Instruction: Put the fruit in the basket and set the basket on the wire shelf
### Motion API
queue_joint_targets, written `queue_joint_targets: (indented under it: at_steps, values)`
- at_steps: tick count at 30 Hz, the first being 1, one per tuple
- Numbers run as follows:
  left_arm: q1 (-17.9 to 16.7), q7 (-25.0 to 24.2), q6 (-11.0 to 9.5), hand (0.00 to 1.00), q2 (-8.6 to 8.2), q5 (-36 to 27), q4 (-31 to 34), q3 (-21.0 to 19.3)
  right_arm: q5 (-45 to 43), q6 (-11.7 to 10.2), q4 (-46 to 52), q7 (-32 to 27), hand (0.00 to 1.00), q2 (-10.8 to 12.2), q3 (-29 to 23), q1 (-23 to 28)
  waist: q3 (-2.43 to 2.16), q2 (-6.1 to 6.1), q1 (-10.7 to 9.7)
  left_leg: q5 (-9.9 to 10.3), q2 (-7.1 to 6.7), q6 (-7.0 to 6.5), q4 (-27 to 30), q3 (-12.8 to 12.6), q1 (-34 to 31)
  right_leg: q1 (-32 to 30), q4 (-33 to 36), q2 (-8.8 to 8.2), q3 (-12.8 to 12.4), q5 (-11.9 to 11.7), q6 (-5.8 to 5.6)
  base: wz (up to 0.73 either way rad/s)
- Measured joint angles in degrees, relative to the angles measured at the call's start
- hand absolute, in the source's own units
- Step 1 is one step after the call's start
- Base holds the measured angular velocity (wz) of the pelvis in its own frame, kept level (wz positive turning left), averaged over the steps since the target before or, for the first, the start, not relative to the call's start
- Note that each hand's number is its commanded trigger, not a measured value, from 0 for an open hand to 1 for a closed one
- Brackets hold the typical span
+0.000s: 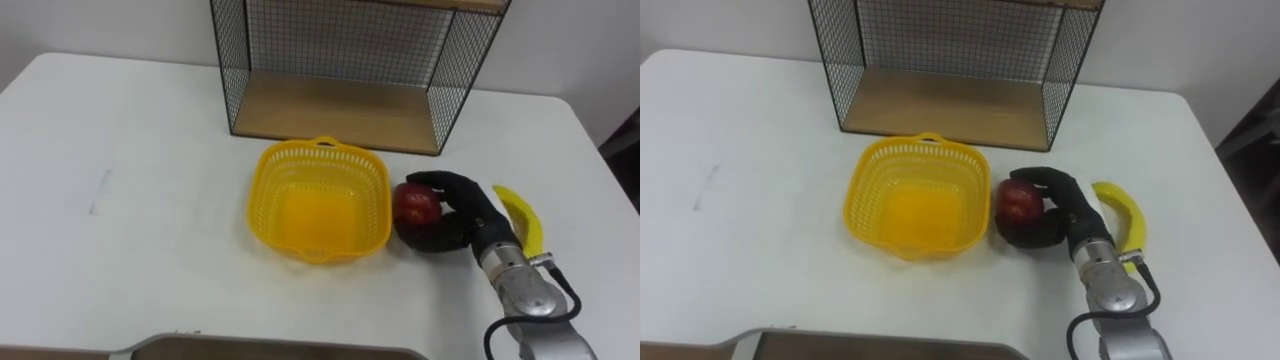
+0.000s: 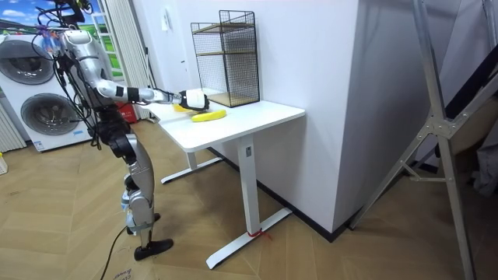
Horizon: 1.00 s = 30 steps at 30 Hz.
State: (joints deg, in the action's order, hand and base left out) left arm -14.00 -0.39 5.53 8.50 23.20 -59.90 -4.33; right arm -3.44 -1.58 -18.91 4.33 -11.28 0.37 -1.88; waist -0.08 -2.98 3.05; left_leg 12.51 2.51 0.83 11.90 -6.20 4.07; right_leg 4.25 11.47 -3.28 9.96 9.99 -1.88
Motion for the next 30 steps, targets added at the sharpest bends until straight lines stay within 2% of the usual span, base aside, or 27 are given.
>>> queue_joint_targets:
  at_steps: [3, 7, 10, 12, 15, 20, 26, 30]
  values:
    - [-0.2, 0.0, -1.1, 0.0, -0.04, 0.0, -0.4, -0.1, 1.3, 0.0, 1.8, -0.9, 1.0, -0.1, -0.2, 0.0, 0.29, 0.59, -0.1, 0.0, -0.02, -0.01, -0.2, -0.2, 0.7, 0.4, 0.1, 0.0, -0.3, 0.0, -0.01, -0.04]
    - [-0.2, -0.4, -1.4, 0.0, -0.29, 0.1, -0.3, -0.7, 1.1, 0.0, 9.8, -2.4, 1.0, -0.6, -2.6, 0.0, 0.1, 0.91, -0.1, 0.0, -0.01, 0.0, -0.4, -0.9, 0.6, -0.1, 0.1, 0.01, -0.6, 0.0, -0.01, -0.05]
    - [-0.7, -0.5, -1.4, 0.0, -0.33, 0.0, -0.4, -0.8, 1.5, -0.2, 18.0, -4.5, 1.0, -1.7, -4.4, 0.0, -0.08, 0.65, 0.0, 0.0, -0.01, 0.0, -0.6, -1.5, 0.7, -0.1, 0.1, 0.04, -1.2, 0.0, -0.02, -0.08]
    - [-0.8, -0.2, -1.4, 0.0, -0.31, 0.0, -0.5, -1.2, 2.0, -0.2, 21.3, -4.9, 1.0, -2.0, -4.8, 0.0, 0.05, 0.32, -0.2, 0.0, -0.01, -0.01, -0.6, -1.5, 0.5, -0.3, 0.1, 0.04, -1.3, 0.0, -0.02, -0.02]
    - [-0.9, -0.2, -2.1, 0.0, -0.29, -0.1, -1.0, -1.3, 2.5, -0.2, 26.5, -4.4, 1.0, -2.1, -5.7, 0.0, 0.03, 0.1, -1.2, 0.0, 0.0, -0.01, -0.7, -1.5, 0.5, -0.4, 0.1, 0.05, -1.1, 0.0, -0.02, 0.0]
    - [-0.5, -0.2, -2.3, 0.0, -0.27, 0.0, -2.1, -1.2, 3.0, -0.2, 32.0, -2.7, 1.0, -2.1, -6.1, 0.0, 0.04, 0.07, -1.2, 0.0, 0.03, 0.0, -1.1, -1.7, 0.5, -0.5, 0.1, 0.12, -1.3, 0.0, -0.01, -0.01]
    - [0.9, -0.2, -2.2, 0.0, -0.01, 0.0, -2.9, 0.1, -0.2, -0.1, 33.4, 0.6, 1.0, -2.1, -1.6, 0.0, -0.07, -0.18, -1.0, 0.0, 0.04, 0.0, -1.1, -1.6, 0.6, -0.5, 0.1, 0.14, -1.3, 0.0, -0.01, 0.0]
    - [2.6, -0.2, -2.0, 0.0, 0.71, -0.3, -4.3, 1.2, -6.8, 0.7, 33.5, 3.6, 1.0, -2.6, 2.9, 0.0, -0.16, -0.77, 0.5, 0.0, 0.08, 0.0, -1.2, -2.0, 0.6, -0.8, 0.1, 0.2, -1.8, 0.0, -0.01, -0.04]
